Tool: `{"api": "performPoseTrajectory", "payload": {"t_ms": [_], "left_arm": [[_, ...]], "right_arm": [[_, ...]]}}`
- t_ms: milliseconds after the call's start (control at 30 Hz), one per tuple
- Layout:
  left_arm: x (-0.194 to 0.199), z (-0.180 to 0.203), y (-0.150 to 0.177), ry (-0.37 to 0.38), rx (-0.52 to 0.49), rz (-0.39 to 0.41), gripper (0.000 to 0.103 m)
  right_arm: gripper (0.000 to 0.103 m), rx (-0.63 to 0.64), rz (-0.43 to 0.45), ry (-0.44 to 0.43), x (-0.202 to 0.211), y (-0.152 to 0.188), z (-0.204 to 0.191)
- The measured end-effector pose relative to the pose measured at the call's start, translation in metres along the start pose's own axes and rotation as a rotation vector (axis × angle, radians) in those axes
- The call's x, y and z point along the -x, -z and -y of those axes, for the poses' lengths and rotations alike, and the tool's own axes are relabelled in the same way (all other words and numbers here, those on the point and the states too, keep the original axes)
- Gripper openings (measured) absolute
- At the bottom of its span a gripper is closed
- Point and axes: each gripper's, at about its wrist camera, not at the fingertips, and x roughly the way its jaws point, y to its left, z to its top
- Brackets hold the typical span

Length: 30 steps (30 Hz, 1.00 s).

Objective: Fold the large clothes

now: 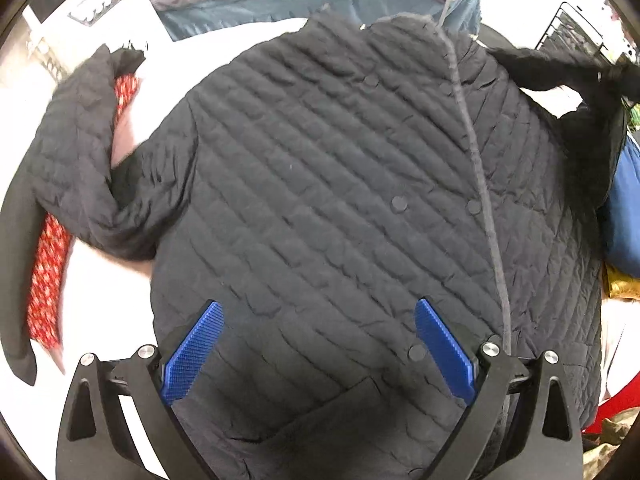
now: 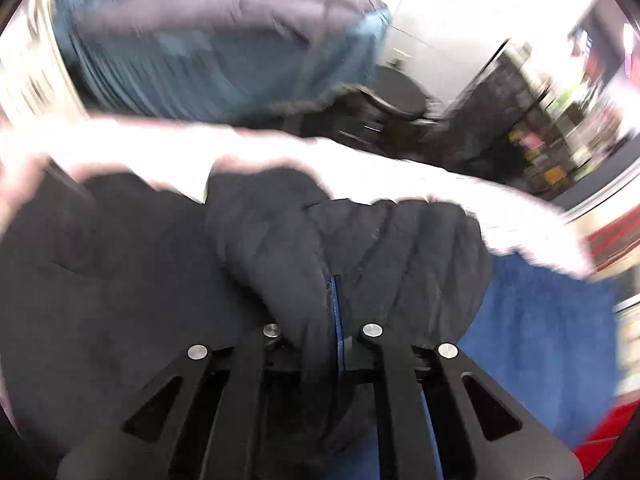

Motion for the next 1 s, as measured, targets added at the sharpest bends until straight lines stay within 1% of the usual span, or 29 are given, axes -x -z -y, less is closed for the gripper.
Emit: {"api": "performPoseTrajectory", "payload": {"t_ms": [33,67,100,133,167,200,233,267,300,333,367,400,467,500,533,567,600,633,667,700,733,767,867,933,1000], "left_arm": [[0.005,0.002,-0.003,-0.004,-0.01,0.019,0.095],[0.011,0.005,-0.006,-0.002,-0.016,0.041,0.095],[0.018,0.007,-0.009,0.006,-0.017,0.062,0.095],[0.023,0.009,-0.012,0.011,-0.017,0.077,0.095],[0.028,0.011,-0.015,0.017,-0.015,0.093,0.095],[0.031,0.013,-0.017,0.022,-0.014,0.104,0.095],[0.034,0.014,-0.019,0.032,-0.01,0.118,0.095],[0.035,0.014,-0.022,0.036,-0.008,0.123,0.095],[0.035,0.015,-0.023,0.038,-0.004,0.129,0.095],[0.034,0.017,-0.024,0.038,-0.004,0.129,0.095],[0.032,0.019,-0.025,0.035,-0.007,0.12,0.095],[0.027,0.02,-0.025,0.025,-0.012,0.104,0.095],[0.018,0.022,-0.022,0.017,-0.023,0.083,0.095],[0.014,0.022,-0.02,0.023,-0.024,0.073,0.095],[0.011,0.022,-0.019,0.019,-0.024,0.06,0.095],[0.008,0.021,-0.018,0.013,-0.024,0.052,0.095],[0.007,0.019,-0.016,0.006,-0.021,0.049,0.095],[0.007,0.017,-0.015,0.002,-0.018,0.05,0.095],[0.008,0.014,-0.014,-0.001,-0.013,0.05,0.095],[0.009,0.009,-0.012,-0.003,-0.003,0.051,0.095],[0.01,0.004,-0.011,-0.006,0.009,0.053,0.095],[0.011,-0.001,-0.011,-0.009,0.019,0.054,0.095],[0.016,-0.021,-0.012,-0.02,0.065,0.059,0.095],[0.023,-0.037,-0.015,-0.05,0.104,0.083,0.095],[0.03,-0.051,-0.019,-0.052,0.147,0.102,0.095]], "right_arm": [[0.009,-0.041,0.029,-0.111,0.015,0.0,0.005],[0.009,-0.077,0.071,-0.262,0.033,0.003,0.009],[0.009,-0.093,0.089,-0.358,0.044,0.008,0.011],[0.009,-0.111,0.096,-0.484,0.053,0.013,0.011],[0.009,-0.132,0.079,-0.64,0.056,0.021,0.012],[0.009,-0.14,0.046,-0.747,0.054,0.03,0.009],[0.009,-0.13,0.015,-0.8,0.049,0.036,0.007],[0.009,-0.083,-0.01,-0.772,0.043,0.046,-0.002],[0.009,-0.029,-0.025,-0.709,0.038,0.054,-0.011],[0.01,0.065,-0.047,-0.625,0.031,0.064,-0.026],[0.01,0.157,-0.084,-0.571,0.02,0.075,-0.042],[0.012,0.22,-0.117,-0.518,0.011,0.087,-0.053],[0.022,0.393,-0.176,-0.337,-0.015,0.113,-0.084],[0.033,0.466,-0.183,-0.268,-0.025,0.125,-0.096],[0.045,0.522,-0.184,-0.207,-0.031,0.135,-0.104],[0.051,0.564,-0.179,-0.154,-0.035,0.143,-0.108],[0.06,0.615,-0.167,-0.092,-0.04,0.153,-0.115],[0.065,0.65,-0.154,-0.06,-0.043,0.16,-0.118],[0.068,0.677,-0.141,-0.037,-0.043,0.165,-0.121],[0.073,0.698,-0.129,-0.015,-0.042,0.17,-0.122],[0.078,0.705,-0.122,-0.013,-0.037,0.174,-0.122],[0.079,0.704,-0.118,-0.03,-0.033,0.175,-0.12],[0.079,0.678,-0.107,-0.038,-0.013,0.181,-0.114],[0.079,0.625,-0.121,-0.073,0.0,0.186,-0.105],[0.079,0.549,-0.141,-0.113,0.009,0.181,-0.087]]}}
